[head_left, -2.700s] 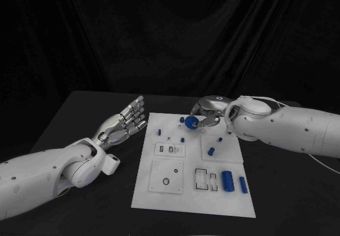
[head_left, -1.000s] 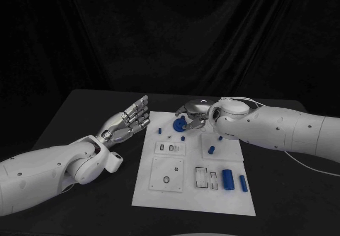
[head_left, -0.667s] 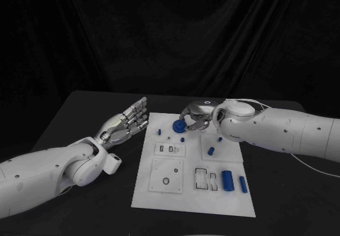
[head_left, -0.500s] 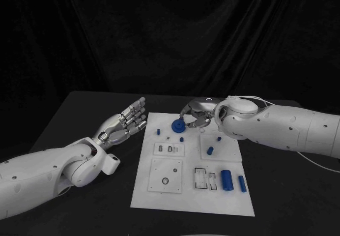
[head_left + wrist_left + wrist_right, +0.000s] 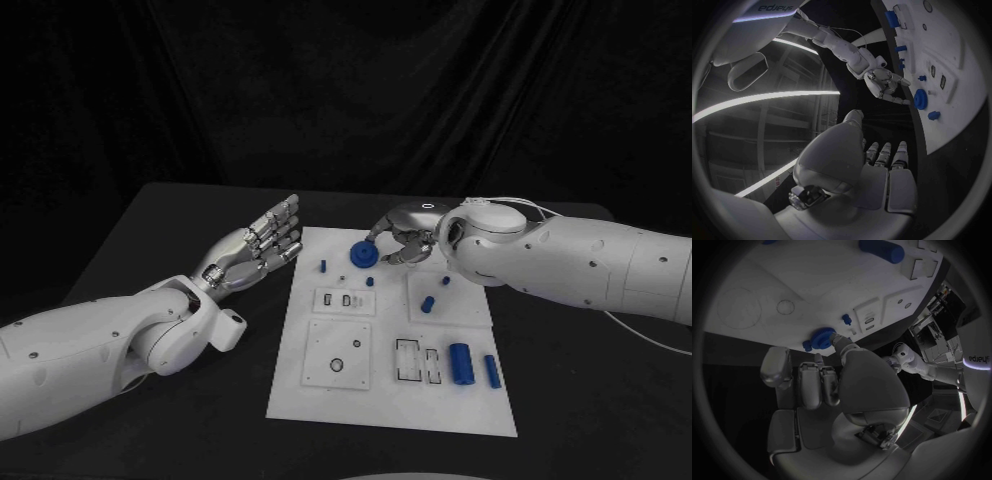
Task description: Assemble the parts on the task board
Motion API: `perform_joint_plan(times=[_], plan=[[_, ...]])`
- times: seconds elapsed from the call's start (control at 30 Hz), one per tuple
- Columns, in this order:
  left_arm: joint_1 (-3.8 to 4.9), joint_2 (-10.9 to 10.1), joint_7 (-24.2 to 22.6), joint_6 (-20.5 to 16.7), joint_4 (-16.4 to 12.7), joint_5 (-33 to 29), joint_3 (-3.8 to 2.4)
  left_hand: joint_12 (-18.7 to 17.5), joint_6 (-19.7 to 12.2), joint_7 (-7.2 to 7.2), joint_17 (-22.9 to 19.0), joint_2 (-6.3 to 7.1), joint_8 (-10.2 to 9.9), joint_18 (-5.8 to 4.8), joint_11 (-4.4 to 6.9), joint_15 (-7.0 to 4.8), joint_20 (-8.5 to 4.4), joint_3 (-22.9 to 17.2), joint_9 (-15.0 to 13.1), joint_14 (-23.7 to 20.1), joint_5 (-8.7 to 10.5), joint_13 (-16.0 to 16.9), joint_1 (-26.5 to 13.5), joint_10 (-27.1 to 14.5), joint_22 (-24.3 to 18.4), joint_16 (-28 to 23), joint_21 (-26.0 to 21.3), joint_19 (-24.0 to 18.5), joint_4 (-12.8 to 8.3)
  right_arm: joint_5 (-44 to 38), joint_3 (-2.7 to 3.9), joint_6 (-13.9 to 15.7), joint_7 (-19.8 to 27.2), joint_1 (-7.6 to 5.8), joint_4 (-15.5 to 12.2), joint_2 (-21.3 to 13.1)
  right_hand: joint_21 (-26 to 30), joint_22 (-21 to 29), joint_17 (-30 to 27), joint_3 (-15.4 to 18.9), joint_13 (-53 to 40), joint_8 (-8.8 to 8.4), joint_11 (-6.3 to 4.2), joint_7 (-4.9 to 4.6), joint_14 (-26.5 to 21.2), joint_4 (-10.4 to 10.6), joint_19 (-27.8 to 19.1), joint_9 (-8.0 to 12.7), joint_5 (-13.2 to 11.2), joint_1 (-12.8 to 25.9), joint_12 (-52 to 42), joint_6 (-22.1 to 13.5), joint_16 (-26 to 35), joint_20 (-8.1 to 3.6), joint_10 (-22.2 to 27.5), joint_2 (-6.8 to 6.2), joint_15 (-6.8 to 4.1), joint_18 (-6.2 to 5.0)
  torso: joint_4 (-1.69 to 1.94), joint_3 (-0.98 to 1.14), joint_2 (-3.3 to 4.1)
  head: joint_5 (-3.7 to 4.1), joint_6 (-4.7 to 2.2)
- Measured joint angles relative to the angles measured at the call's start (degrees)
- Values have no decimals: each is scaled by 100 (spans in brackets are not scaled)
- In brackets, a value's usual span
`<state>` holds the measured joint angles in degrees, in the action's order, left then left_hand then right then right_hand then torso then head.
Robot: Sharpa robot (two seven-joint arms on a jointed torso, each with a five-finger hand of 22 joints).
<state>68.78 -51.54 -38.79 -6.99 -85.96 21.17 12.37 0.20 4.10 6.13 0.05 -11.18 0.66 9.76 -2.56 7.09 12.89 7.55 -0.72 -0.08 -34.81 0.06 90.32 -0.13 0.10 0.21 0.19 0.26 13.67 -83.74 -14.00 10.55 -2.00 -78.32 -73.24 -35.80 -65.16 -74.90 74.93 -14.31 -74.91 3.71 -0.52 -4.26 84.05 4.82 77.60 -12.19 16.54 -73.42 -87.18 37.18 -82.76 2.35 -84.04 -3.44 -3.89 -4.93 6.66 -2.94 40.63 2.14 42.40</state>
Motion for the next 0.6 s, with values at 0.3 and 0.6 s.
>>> perform_joint_plan(times=[0.3, 0.6], plan=[[0, 11, 0, 14, -2, 0, 0, 0, -20, -20, 0, 0, 0, 0, -15, 0, 42, -32, 0, 0, -22, 1, 0, 15, 4, 0, 0, 0, -32, -2, 0, -151, -13, 73, 172, 93, 67, -5, 0, -45, 0, -51, -41, -11, -20, -45, 0, 239, 166, -54, 67, -516, 45, 0, -1, 53, -20, 0, 2, -1, -2, 13, 31], [0, 6, 0, 31, -1, 0, 0, 0, -20, -20, 2, 0, 0, 0, -14, 21, 42, -48, 0, 21, -22, 2, 0, 15, 5, 0, 0, 0, -48, -3, 22, -288, -61, 96, 221, 99, 89, -4, -1, -31, 0, 118, -41, -100, -20, -64, 0, 63, 184, -54, 48, 358, 45, 0, -1, 53, -20, 0, -3, -13, -1, -6, 10]])
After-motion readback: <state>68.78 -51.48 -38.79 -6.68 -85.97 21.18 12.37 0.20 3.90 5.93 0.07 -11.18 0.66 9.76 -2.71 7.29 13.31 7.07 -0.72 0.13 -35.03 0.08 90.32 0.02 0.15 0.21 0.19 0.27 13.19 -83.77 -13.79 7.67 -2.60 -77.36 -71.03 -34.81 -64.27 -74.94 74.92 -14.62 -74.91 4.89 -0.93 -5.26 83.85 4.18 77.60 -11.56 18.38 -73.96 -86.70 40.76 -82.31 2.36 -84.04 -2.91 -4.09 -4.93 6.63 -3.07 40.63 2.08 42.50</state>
